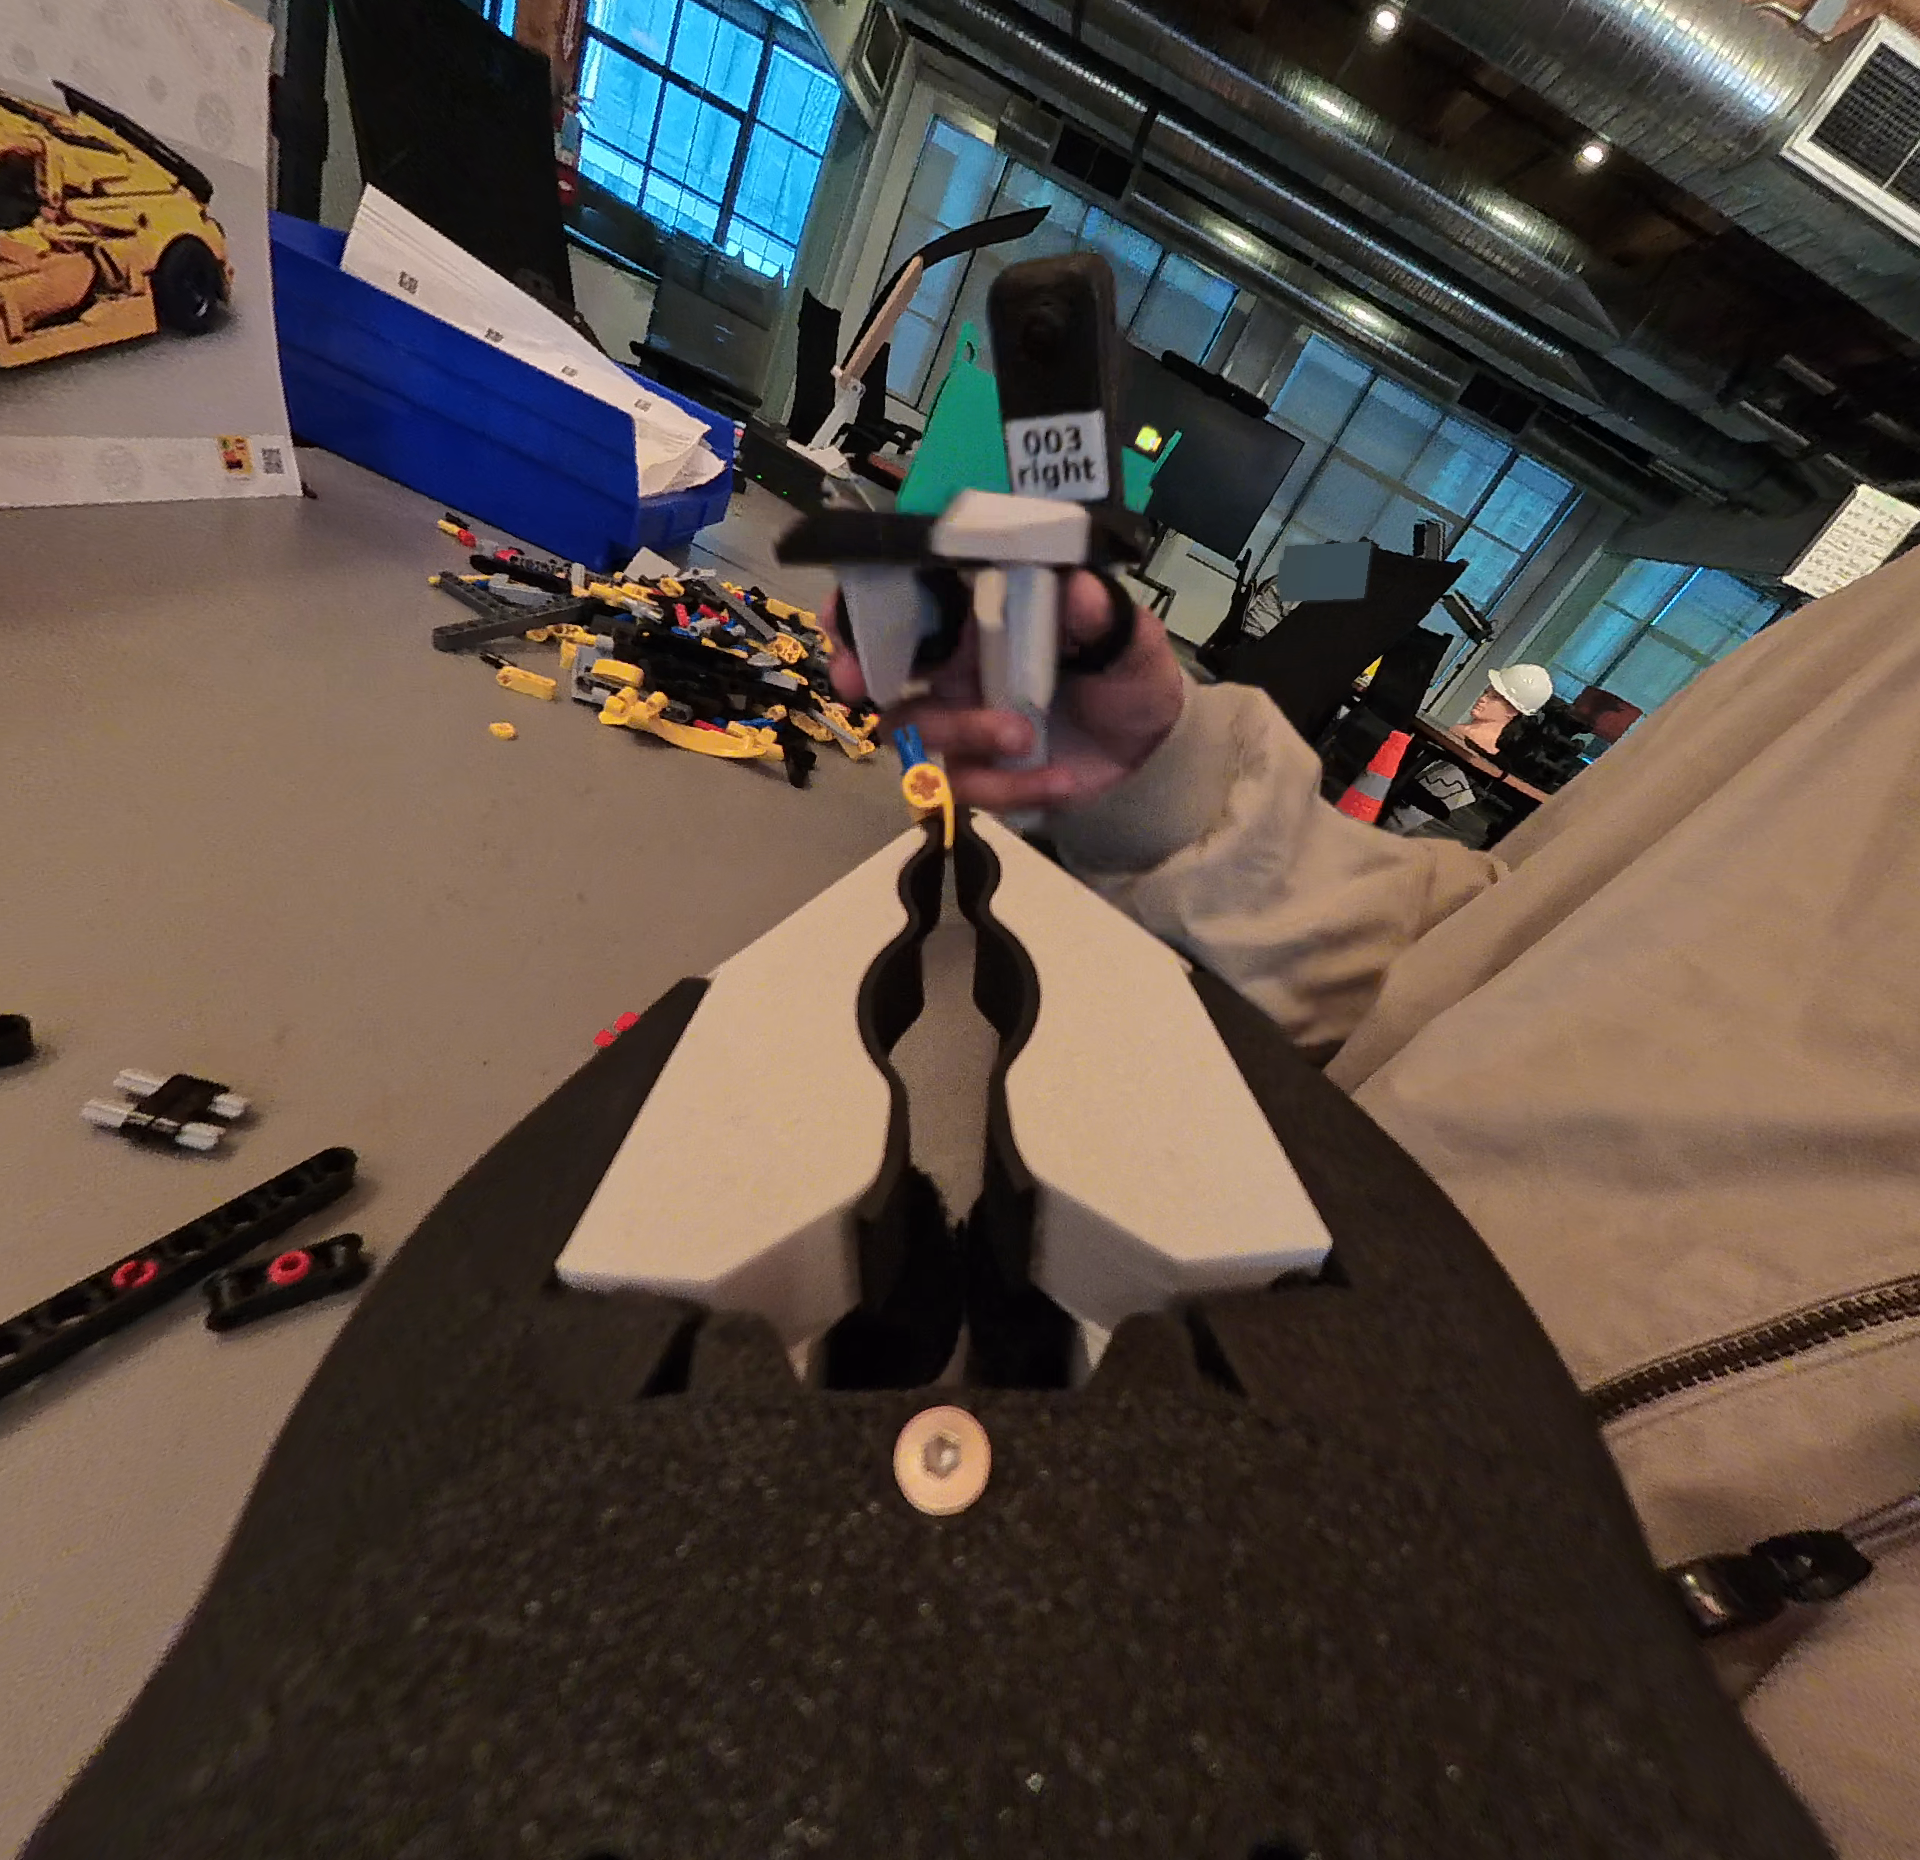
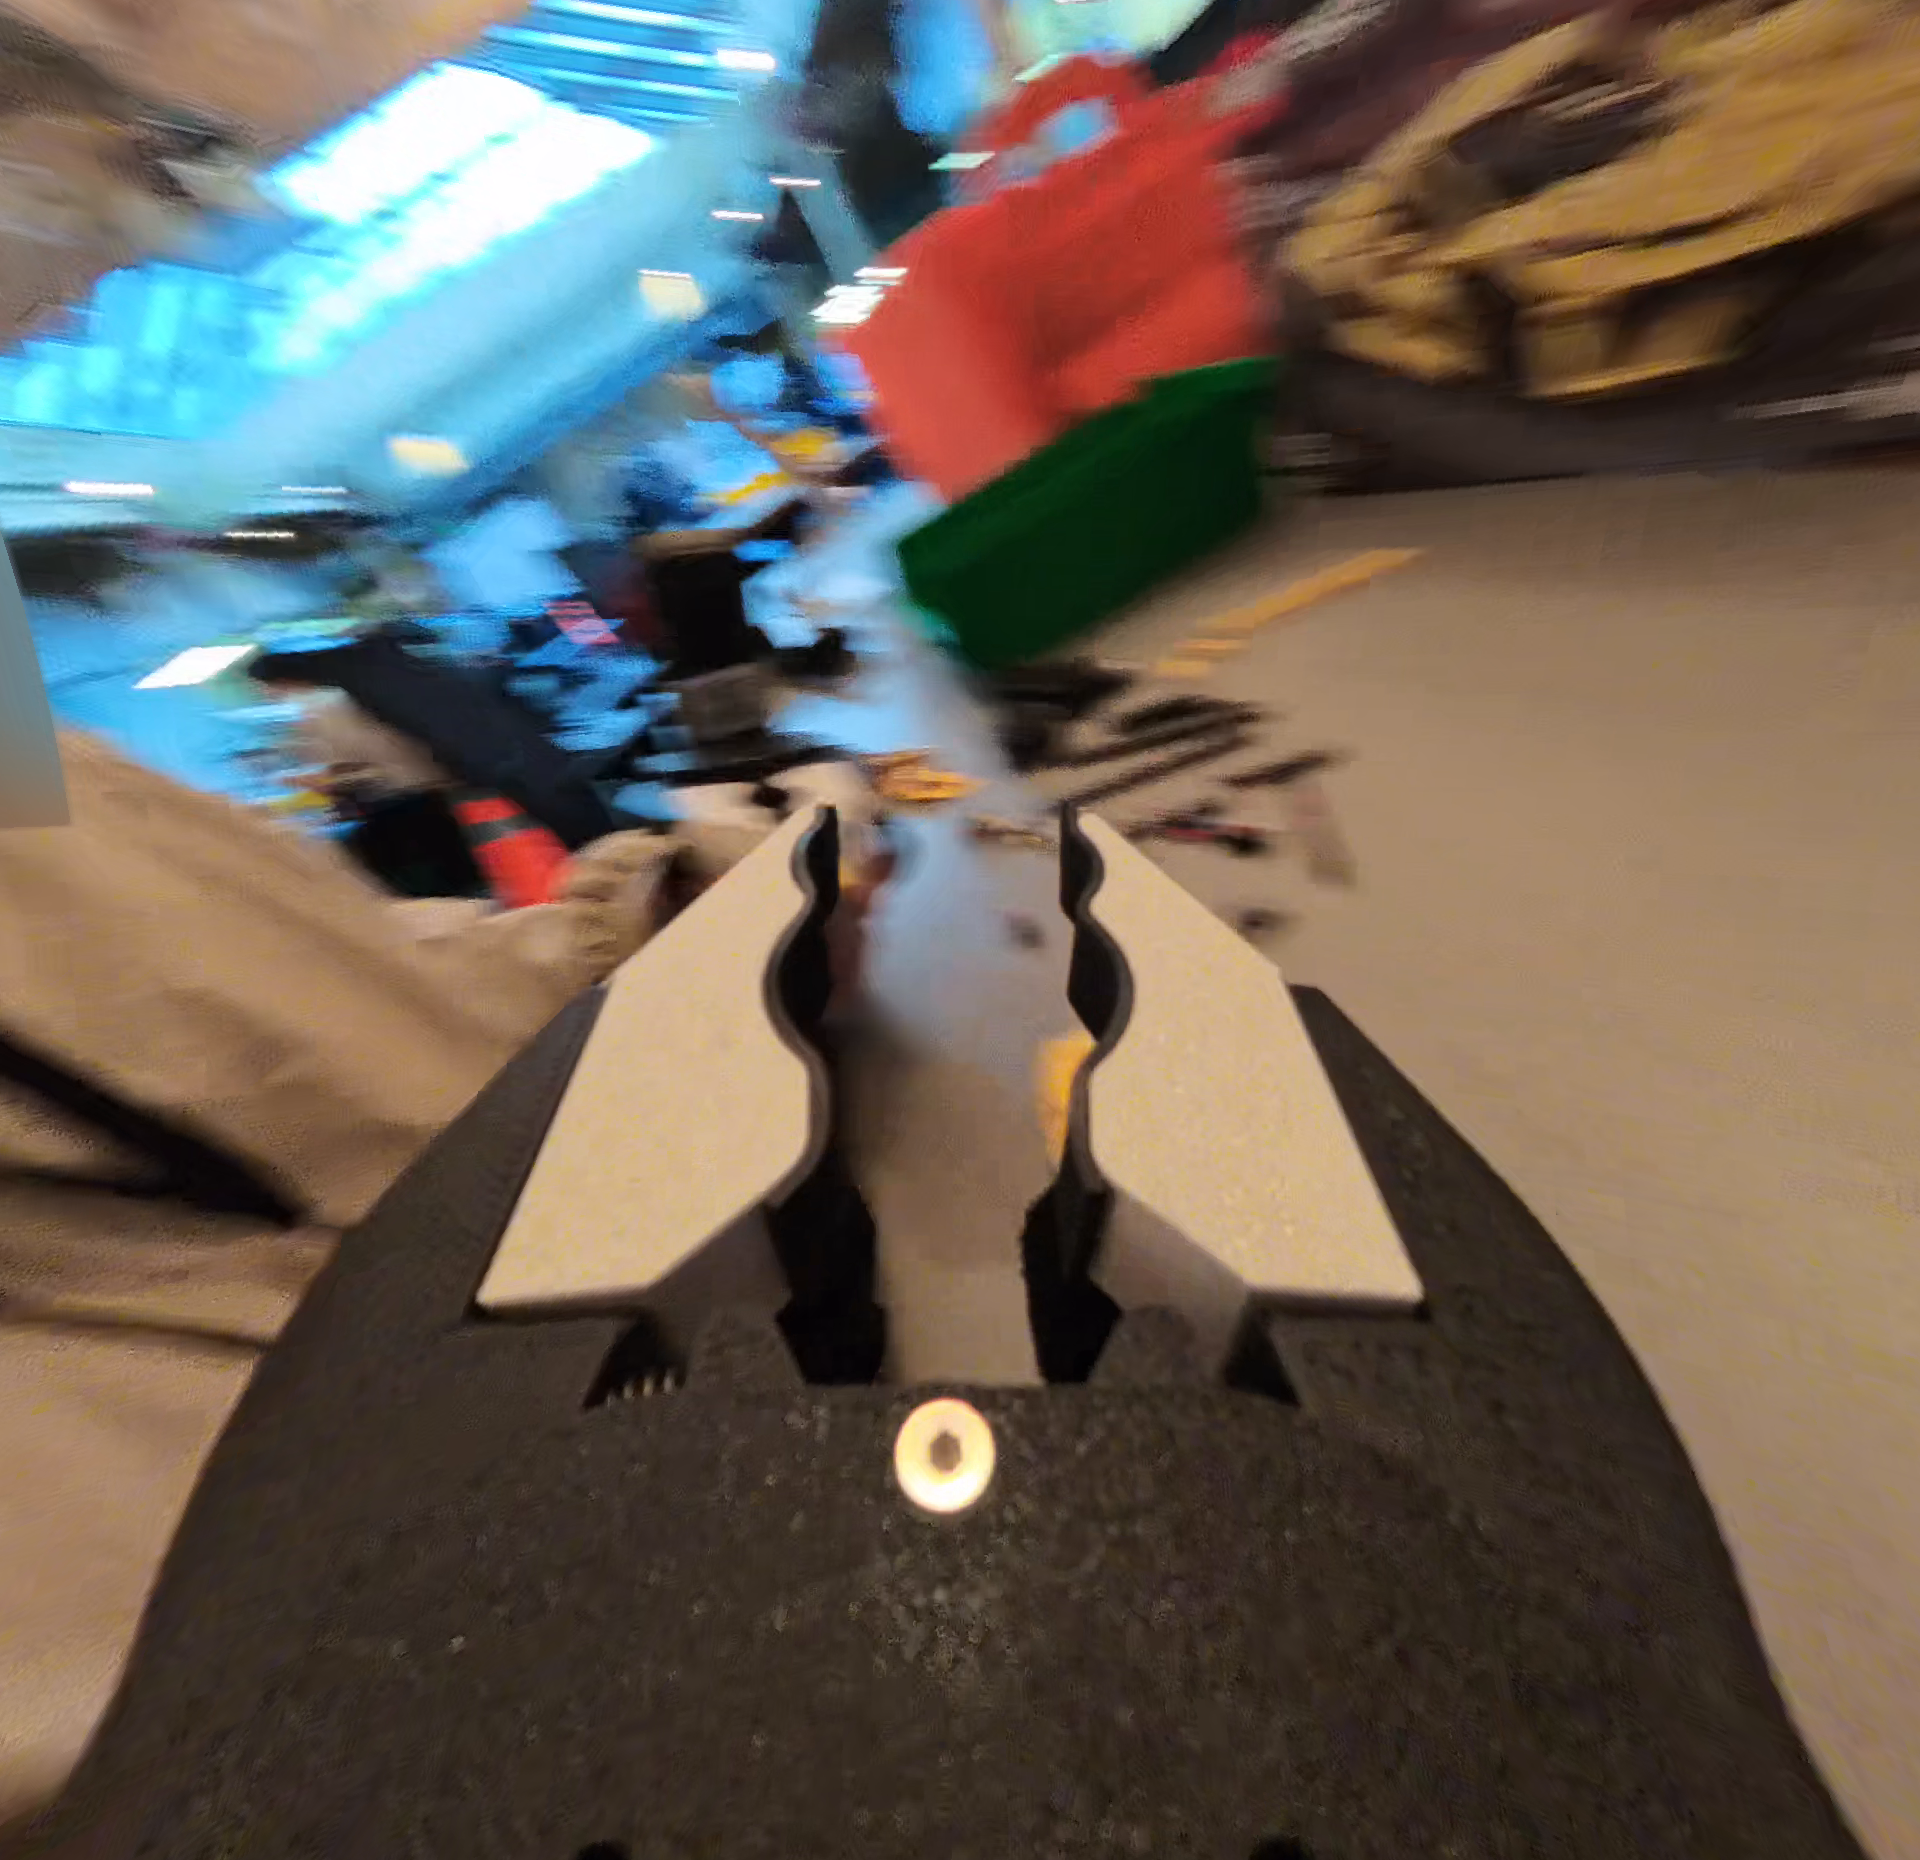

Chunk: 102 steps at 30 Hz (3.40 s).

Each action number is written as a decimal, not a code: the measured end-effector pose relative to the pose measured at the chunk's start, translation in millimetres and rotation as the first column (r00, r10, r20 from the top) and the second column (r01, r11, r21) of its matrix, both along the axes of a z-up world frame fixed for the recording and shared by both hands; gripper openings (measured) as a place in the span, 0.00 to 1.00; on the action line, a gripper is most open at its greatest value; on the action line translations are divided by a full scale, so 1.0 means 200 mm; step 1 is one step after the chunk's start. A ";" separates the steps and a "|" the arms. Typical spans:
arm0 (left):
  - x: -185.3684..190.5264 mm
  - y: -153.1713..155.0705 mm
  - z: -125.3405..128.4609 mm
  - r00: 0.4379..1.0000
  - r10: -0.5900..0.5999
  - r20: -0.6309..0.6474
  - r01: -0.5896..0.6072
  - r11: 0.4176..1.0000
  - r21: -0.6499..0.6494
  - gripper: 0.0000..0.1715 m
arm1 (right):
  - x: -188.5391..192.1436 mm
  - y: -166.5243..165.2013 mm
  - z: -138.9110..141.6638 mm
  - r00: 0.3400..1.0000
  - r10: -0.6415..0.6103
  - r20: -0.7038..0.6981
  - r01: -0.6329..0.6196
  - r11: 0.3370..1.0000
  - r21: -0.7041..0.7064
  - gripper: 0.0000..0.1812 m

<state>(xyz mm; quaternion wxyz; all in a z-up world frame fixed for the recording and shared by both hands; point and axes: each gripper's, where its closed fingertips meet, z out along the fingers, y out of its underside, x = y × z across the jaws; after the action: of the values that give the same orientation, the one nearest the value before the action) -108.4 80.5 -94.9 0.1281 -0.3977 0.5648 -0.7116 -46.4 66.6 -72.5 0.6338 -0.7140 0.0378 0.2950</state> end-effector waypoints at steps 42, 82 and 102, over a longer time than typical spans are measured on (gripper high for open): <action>0.03 0.06 -0.02 0.997 0.055 -0.049 -0.058 0.996 -0.067 0.01 | 1.42 -0.81 -0.33 0.549 -0.625 0.556 0.835 0.438 -0.332 0.09; 0.13 0.14 -0.16 0.961 0.112 -0.254 -0.145 0.983 -0.115 0.21 | 1.31 -0.73 -0.45 0.492 -0.566 0.661 0.868 0.374 -0.326 0.12; 0.14 0.22 -0.14 0.951 0.094 -0.295 -0.175 0.949 -0.261 0.18 | -0.09 0.08 -0.66 0.746 0.314 0.587 -0.041 0.902 -0.431 0.06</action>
<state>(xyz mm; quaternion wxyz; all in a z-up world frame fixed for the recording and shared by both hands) -80.7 124.0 -123.4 0.0377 -0.5460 0.4406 -0.7116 -64.4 83.6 -204.2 0.4205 -0.8829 -0.1935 0.0787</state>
